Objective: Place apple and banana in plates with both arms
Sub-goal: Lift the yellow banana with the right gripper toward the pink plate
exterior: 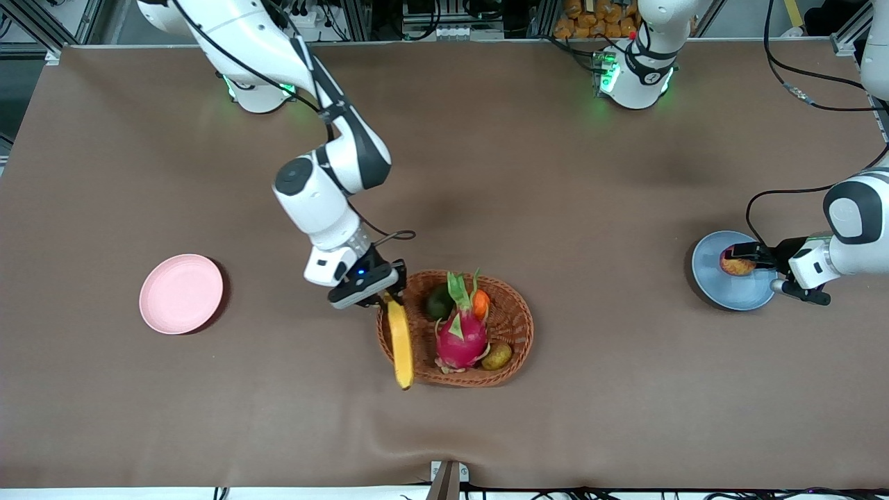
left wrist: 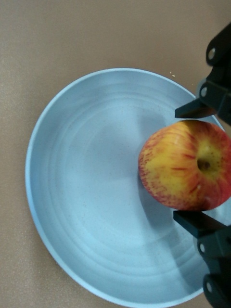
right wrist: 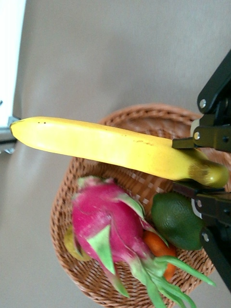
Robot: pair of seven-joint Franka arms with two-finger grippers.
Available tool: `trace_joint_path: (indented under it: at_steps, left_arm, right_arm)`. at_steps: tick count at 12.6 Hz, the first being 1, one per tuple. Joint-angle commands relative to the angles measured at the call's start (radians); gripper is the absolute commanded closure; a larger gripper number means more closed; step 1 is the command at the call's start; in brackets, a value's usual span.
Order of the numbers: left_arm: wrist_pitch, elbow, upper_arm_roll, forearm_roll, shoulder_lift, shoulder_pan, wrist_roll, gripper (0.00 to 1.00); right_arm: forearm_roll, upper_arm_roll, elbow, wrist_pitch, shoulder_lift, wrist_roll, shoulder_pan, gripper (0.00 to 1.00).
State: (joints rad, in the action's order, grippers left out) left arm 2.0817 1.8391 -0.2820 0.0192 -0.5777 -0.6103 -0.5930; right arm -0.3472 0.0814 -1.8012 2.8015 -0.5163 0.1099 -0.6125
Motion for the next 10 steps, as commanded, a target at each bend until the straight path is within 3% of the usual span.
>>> trace_joint_path:
  at_steps: [1,5,10]
  left_arm:
    - [0.005,-0.006,-0.011,-0.018,0.004,-0.014,-0.016,0.00]
    - [-0.043,-0.040,-0.013,-0.018,0.067,-0.009,-0.014,0.00]
    - [-0.138,-0.169,-0.048,-0.018,0.094,-0.002,-0.004,0.00]
  right_arm:
    - [-0.004,-0.012,-0.052,-0.036,0.088,0.011,0.060,1.00]
    - [-0.004,-0.012,-0.124,-0.062,0.171,0.075,0.161,1.00]
    - [-0.004,-0.012,-0.121,-0.352,0.252,0.284,0.354,1.00]
